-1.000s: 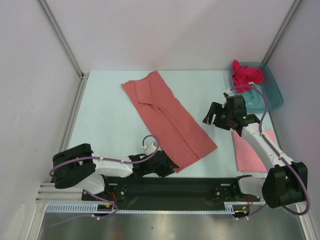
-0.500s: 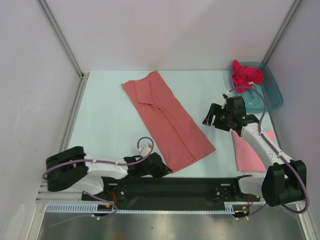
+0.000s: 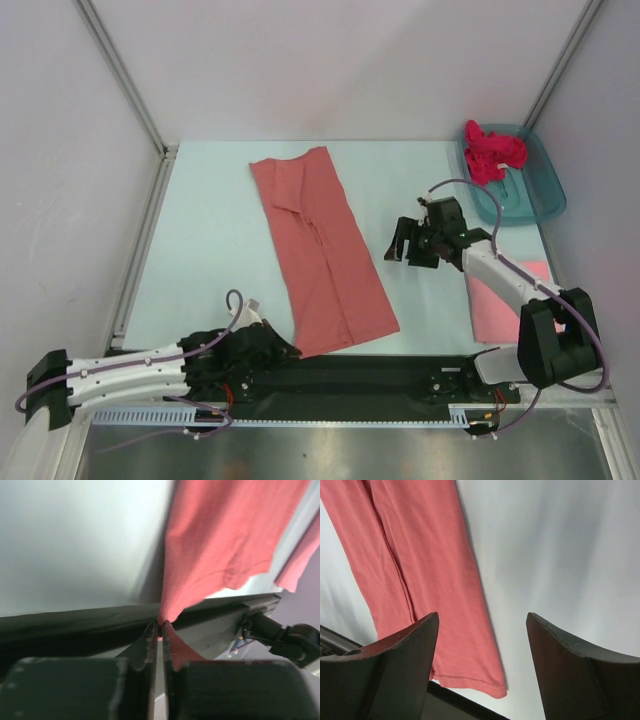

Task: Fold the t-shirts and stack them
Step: Fold the tshirt

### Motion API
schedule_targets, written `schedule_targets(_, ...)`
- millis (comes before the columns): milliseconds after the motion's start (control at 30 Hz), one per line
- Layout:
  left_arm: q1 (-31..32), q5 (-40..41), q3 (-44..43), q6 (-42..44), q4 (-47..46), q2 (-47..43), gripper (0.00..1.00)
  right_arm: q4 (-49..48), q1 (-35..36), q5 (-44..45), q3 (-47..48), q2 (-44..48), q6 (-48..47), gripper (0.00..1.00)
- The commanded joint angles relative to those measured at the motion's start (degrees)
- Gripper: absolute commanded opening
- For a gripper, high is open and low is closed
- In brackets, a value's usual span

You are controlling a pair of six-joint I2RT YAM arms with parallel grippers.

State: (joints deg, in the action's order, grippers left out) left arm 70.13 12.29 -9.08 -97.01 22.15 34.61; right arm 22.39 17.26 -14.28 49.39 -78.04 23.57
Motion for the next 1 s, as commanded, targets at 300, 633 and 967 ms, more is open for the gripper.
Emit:
schedule_targets(300,0.10,8.78,-15.40,20.18,10.00,4.05,0.57,-10.35,3.31,-2.94,22.03,-24.06,-2.12,0.77)
schedule_targets(633,-34.32,-0.85,-25.55,49.10,-6.54,11.70,0.67,-15.09,0.06,-13.57,49.38,-51.38,-1.35,0.83)
schedule_targets(967,-60.53,-14.14,-41.08,55.35,-30.23,45.43,0.75,-14.39,-1.70,-18.49,78.20,-71.09,3.13,0.81)
